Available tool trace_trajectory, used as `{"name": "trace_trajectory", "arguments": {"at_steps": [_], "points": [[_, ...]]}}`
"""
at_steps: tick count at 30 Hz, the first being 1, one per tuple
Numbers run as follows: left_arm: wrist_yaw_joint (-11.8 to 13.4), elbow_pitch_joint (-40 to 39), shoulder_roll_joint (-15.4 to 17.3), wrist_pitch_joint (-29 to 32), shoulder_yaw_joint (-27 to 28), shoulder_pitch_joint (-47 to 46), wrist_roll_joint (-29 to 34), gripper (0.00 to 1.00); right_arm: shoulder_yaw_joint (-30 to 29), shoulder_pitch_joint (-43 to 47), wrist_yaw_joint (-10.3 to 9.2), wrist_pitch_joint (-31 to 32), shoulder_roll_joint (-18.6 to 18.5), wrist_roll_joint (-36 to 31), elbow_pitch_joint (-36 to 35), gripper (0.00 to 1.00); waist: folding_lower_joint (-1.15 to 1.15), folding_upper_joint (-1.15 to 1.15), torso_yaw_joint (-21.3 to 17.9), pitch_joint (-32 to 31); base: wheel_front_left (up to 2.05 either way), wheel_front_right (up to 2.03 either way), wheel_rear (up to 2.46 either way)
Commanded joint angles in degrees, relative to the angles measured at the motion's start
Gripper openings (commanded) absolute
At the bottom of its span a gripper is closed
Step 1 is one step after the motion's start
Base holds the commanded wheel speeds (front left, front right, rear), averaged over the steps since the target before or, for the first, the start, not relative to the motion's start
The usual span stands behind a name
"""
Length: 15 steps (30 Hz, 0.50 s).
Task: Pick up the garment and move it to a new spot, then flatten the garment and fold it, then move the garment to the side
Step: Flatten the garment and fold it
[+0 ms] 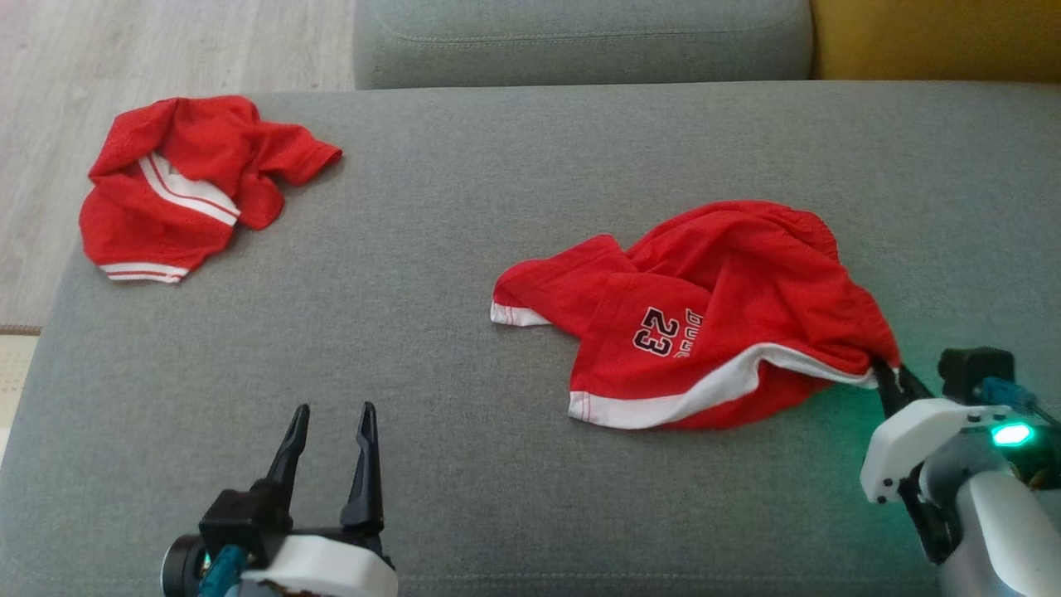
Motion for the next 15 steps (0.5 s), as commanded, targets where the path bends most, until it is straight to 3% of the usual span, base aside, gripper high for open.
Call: {"name": "trace_trajectory", "arguments": {"at_steps": [1, 15], "points": [[0.0, -1.7, -0.4, -0.7, 1.5, -2.5, 0.1, 1.00, -0.1, -0.5, 0.42, -1.3, 0.0, -0.9, -2.5, 1.00, 0.00, 0.00, -0.3, 0.0, 0.00, 0.00, 0.00], [-0.5, -1.6, -0.4, -0.7, 1.6, -2.3, 0.2, 1.00, -2.5, 5.2, 0.42, -5.2, 3.8, -1.2, -13.2, 1.00, 0.00, 0.00, -2.4, -1.4, 0.00, 0.00, 0.00]]}}
